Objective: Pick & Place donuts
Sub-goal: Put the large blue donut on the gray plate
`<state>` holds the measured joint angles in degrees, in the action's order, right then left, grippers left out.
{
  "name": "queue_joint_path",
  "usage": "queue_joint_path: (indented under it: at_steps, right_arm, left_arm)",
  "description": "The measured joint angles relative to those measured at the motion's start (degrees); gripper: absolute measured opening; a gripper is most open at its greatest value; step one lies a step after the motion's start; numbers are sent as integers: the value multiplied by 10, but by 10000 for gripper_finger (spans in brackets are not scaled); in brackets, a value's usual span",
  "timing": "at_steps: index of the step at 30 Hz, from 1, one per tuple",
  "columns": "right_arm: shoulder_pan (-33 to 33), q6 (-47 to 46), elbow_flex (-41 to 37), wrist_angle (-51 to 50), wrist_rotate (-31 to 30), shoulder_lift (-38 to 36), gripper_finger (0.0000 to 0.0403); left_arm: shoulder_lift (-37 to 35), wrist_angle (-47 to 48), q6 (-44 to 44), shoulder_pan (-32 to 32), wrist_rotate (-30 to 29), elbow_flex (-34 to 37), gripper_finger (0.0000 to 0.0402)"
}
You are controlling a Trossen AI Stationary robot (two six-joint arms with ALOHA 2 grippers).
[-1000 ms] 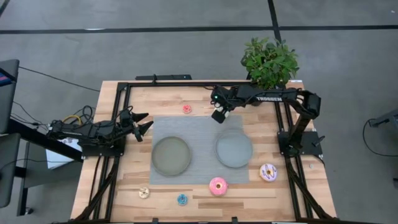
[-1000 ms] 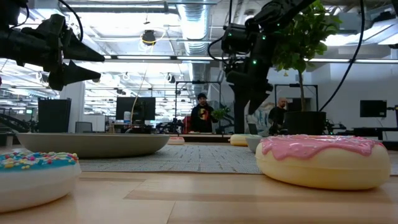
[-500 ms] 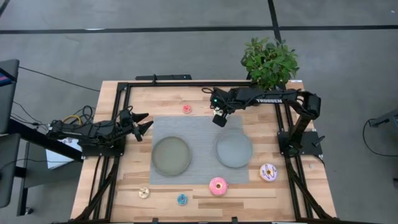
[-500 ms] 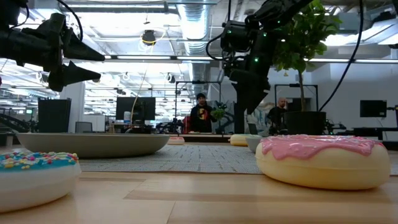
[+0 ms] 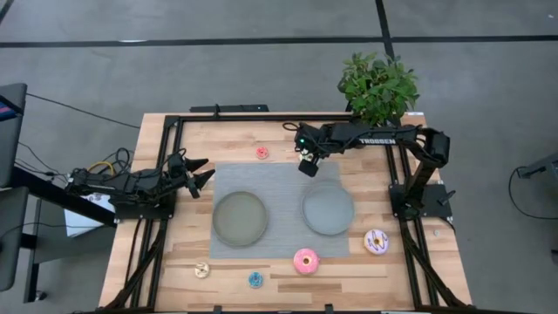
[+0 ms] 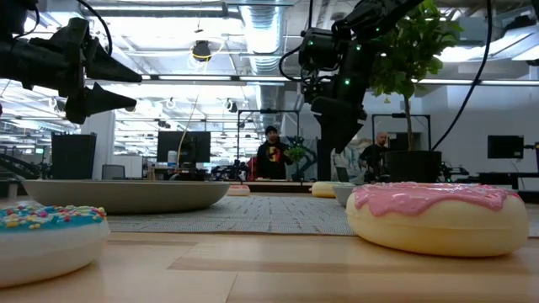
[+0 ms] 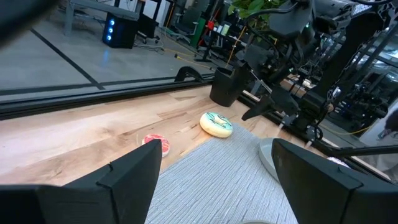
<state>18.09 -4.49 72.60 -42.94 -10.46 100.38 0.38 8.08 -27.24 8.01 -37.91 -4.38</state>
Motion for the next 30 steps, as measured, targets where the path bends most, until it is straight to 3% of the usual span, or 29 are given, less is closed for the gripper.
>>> queue_joint_path:
  at_steps: [30]
  right_arm:
    - [-9, 13, 0, 4, 14, 2, 400]
  left_arm:
    - [0, 0, 0, 0, 0, 0, 298]
